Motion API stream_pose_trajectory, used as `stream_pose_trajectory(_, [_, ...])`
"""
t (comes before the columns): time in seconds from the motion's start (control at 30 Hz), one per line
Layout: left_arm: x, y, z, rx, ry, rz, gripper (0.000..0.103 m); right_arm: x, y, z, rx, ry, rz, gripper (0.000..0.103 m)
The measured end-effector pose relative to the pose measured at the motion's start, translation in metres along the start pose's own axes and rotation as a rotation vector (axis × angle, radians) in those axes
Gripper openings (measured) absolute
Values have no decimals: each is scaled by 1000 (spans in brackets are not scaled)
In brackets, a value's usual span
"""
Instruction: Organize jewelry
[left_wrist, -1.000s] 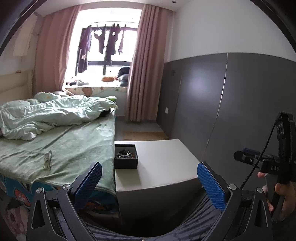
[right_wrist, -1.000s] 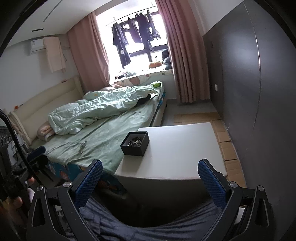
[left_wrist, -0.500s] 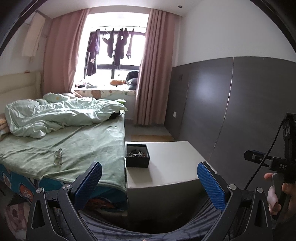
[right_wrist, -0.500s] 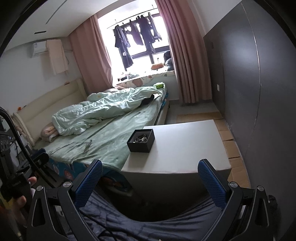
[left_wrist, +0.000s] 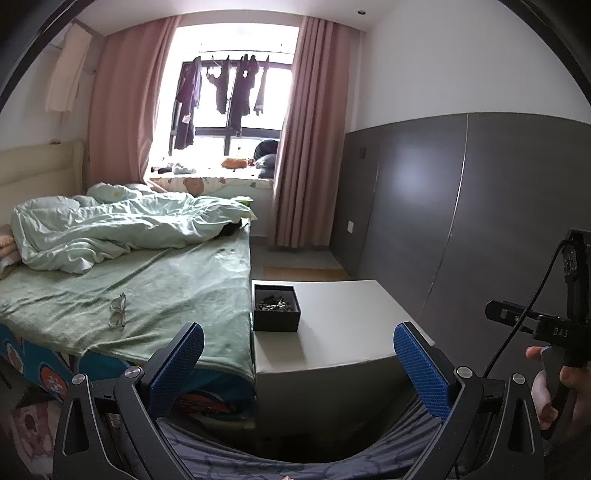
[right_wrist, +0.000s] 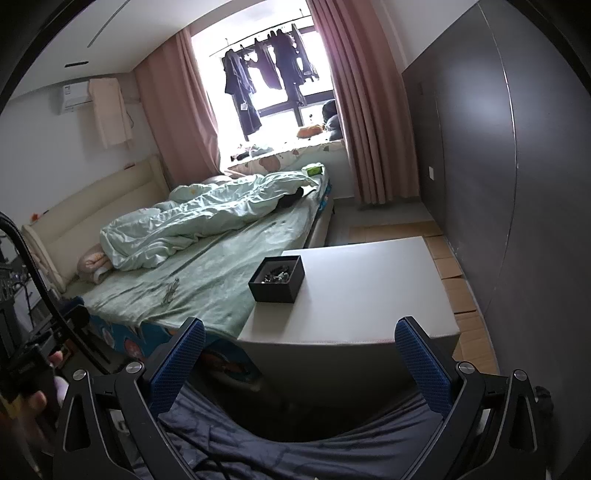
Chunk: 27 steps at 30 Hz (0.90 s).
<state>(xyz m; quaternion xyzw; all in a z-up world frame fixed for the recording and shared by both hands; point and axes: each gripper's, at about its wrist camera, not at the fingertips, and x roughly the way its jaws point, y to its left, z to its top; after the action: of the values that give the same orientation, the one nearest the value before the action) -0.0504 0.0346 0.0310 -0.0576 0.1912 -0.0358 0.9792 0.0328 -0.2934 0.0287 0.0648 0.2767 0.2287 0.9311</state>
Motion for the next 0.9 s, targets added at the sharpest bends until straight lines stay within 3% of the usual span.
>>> stream_pose_trajectory(0.9, [4,-9,-4,24,29,-11,103,2,-5,-2,7,11,-4,103])
